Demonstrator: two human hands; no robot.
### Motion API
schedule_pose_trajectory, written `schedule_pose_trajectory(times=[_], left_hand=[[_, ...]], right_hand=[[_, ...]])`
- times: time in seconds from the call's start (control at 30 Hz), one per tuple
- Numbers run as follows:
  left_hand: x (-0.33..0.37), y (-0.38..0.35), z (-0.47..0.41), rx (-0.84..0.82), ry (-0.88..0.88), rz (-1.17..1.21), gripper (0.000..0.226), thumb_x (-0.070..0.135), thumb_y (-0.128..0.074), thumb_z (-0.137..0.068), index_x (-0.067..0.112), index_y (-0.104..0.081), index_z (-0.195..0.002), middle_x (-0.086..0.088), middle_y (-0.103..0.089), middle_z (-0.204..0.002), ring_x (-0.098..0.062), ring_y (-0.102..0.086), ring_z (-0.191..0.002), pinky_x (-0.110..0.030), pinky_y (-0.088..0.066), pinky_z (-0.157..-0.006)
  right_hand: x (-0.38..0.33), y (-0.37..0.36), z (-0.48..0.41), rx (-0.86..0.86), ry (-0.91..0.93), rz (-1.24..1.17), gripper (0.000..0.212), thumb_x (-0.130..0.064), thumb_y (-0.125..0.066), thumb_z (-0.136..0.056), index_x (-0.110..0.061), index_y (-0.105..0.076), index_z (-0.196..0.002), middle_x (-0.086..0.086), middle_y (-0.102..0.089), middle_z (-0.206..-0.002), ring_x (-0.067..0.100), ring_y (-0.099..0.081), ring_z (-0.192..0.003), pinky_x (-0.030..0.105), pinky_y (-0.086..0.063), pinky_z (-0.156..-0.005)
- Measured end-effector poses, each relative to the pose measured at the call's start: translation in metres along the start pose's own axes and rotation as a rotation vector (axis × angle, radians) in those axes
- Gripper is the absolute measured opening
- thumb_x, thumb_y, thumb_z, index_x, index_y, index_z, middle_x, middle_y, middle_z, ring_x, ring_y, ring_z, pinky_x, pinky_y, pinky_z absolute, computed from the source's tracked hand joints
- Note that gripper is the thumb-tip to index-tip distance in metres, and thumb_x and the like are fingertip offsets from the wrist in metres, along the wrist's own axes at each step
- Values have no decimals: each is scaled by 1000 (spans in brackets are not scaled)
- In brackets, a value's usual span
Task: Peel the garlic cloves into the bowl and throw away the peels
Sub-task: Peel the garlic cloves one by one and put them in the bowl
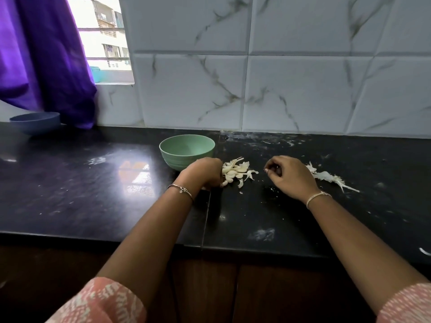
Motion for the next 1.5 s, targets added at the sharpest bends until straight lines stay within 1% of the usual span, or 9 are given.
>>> schedule_pose_trajectory(times=[0.13, 0.27, 0.43, 0.67, 0.8, 0.97, 1.17, 1.33, 1.5], left_hand=[[1, -4, -2, -17, -23, 32, 29, 28, -57, -94, 6, -63, -111, -15, -65, -115, -34, -60, -105, -38, -48, -86], [15, 5, -6, 104, -94, 300, 29, 29, -59, -95, 1, -65, -100, -14, -69, -100, -31, -62, -96, -36, -49, -83], [47, 7, -19, 278, -114, 444, 6, 28, -63, -88, 23, -60, -86, -3, -68, -94, -25, -64, -91, -37, -52, -82], [63, -11, -31, 374, -165, 519, 15, 34, -68, -85, 26, -69, -98, 5, -70, -98, -17, -64, -93, -31, -51, -79], [59, -21, -34, 334, -274, 196, 19, 41, -66, -87, 27, -67, -100, 3, -61, -106, -19, -59, -100, -38, -50, -84], [56, -22, -38, 410, -302, 141, 19, 34, -62, -91, 23, -68, -106, 0, -57, -110, -22, -55, -107, -33, -45, -76], [53, -21, -42, 504, -228, 301, 18, 33, -63, -90, 20, -67, -102, 2, -57, -103, -19, -54, -104, -33, -46, -76], [51, -19, -40, 546, -182, 346, 17, 31, -61, -91, 20, -67, -103, 5, -60, -100, -16, -55, -101, -30, -43, -73], [46, -18, -41, 569, -149, 382, 14, 30, -60, -91, 23, -68, -101, 5, -63, -98, -14, -56, -96, -27, -38, -70]], right_hand=[[2, -6, 0, -83, -123, -322, 2, -18, -70, -87, -20, -70, -88, -6, -68, -81, 10, -62, -74, 22, -50, -69], [-11, -11, 5, -238, -294, -860, 13, -17, -66, -91, -8, -72, -97, 6, -75, -89, 14, -67, -79, 21, -53, -68], [-14, -10, 4, -168, -400, -1130, 14, -16, -64, -91, -5, -72, -97, 8, -75, -88, 14, -71, -76, 19, -56, -64], [4, -9, -1, 109, -466, -1055, 2, -5, -68, -88, -4, -68, -86, 4, -73, -73, 12, -69, -66, 21, -57, -60], [14, -1, -7, 172, -446, -860, 5, -9, -72, -86, -6, -74, -88, 9, -75, -81, 13, -63, -67, 19, -52, -61], [28, -2, -7, -60, -433, -575, 11, -11, -76, -82, -16, -78, -92, -1, -75, -90, 8, -68, -87, 25, -53, -86], [28, -3, -8, -241, -443, -318, 5, -15, -73, -79, -16, -78, -80, 7, -75, -78, 20, -65, -65, 31, -56, -67], [23, -3, -15, -349, -548, -423, 5, -2, -69, -84, 1, -73, -86, 15, -72, -81, 16, -64, -61, 21, -56, -55], [16, 13, -25, -485, -574, -520, 3, 4, -68, -85, 7, -67, -84, 14, -70, -76, 15, -68, -62, 20, -58, -57]])
Point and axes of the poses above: each hand's wrist, its own z-axis away from the middle knuckle, its own y-axis out of the back of the hand, x = y × z, the point moved 4 cm from there along -z, towards the middle knuckle
